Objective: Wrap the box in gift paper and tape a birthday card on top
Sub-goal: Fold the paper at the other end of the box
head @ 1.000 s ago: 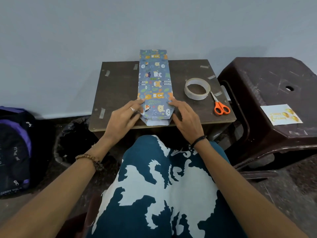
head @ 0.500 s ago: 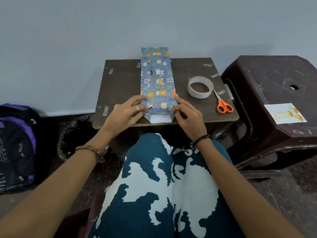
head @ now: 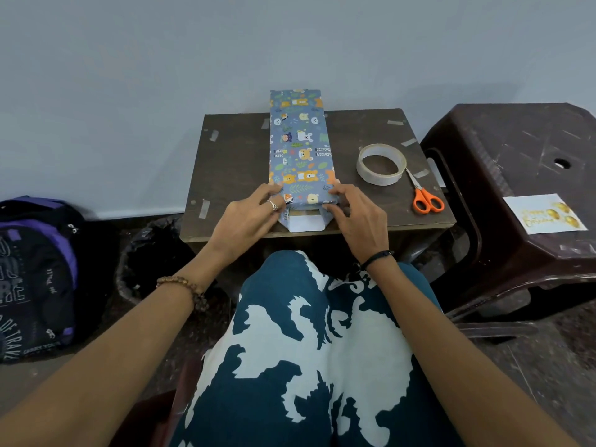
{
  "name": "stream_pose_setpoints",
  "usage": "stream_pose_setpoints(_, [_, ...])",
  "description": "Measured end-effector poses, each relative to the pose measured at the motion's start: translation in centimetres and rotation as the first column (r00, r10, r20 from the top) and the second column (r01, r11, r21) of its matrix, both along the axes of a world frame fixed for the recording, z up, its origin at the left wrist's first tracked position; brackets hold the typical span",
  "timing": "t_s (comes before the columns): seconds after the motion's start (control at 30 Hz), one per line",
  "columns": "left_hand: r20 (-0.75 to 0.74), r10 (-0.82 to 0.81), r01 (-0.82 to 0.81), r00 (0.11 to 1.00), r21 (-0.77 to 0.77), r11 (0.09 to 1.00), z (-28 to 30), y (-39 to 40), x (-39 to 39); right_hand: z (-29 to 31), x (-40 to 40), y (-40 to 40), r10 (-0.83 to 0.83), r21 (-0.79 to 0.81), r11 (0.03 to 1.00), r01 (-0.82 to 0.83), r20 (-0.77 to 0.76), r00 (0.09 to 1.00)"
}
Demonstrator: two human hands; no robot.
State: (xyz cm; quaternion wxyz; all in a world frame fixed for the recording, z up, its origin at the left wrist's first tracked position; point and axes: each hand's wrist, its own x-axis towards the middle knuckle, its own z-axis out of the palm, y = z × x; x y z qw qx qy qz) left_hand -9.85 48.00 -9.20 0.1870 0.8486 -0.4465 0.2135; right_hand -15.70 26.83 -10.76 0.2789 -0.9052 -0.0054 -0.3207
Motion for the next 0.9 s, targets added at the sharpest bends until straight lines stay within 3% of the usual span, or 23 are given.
stream_pose_setpoints(0.2, [0.086,-0.013,0.004,0.996,0.096,0.995,-0.4,0.2,0.4,-0.4,0.2,-0.1,-0.027,-0.063,0.997,0.032,0.088,0.996])
stream_pose_setpoints(0.6, [0.031,-0.011,0.004,0.999,0.233,0.972,0.2,0.8,0.1,-0.2,-0.1,0.1,-0.062,-0.05,0.997,0.063,0.025,0.998])
stream_pose_setpoints(0.9, [-0.026,-0.024,0.03,0.999,0.238,0.971,0.3,1.0,-0.1,0.0,-0.3,0.3,-0.053,-0.022,0.998,0.053,0.012,0.999])
